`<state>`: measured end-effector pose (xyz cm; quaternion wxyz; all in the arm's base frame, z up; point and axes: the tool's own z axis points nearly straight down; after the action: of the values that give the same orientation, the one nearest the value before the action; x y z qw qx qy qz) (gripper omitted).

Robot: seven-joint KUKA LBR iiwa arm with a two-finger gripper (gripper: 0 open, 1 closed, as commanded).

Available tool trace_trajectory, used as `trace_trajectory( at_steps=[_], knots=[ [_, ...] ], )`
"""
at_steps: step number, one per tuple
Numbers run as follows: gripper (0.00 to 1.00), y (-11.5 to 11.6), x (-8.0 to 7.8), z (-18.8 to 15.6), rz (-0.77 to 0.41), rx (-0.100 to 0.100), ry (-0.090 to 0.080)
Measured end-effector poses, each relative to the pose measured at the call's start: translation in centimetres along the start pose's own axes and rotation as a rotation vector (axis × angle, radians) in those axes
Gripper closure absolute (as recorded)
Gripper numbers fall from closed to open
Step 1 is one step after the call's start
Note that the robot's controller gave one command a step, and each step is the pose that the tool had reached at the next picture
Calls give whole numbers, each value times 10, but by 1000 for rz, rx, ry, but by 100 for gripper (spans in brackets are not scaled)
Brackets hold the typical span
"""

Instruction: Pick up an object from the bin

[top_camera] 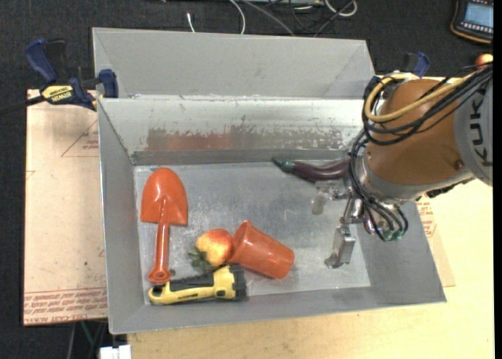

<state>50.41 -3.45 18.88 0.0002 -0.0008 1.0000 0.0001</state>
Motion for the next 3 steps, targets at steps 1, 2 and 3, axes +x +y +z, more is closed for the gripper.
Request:
trace_trajectory(
  at_steps=[1, 2, 3],
  knots=[
    [0, 0, 0, 0, 0, 0, 0],
    [0, 8, -15, -91, 6, 0, -10],
    [0, 104, 10, -53, 104, -2, 14]
  ],
)
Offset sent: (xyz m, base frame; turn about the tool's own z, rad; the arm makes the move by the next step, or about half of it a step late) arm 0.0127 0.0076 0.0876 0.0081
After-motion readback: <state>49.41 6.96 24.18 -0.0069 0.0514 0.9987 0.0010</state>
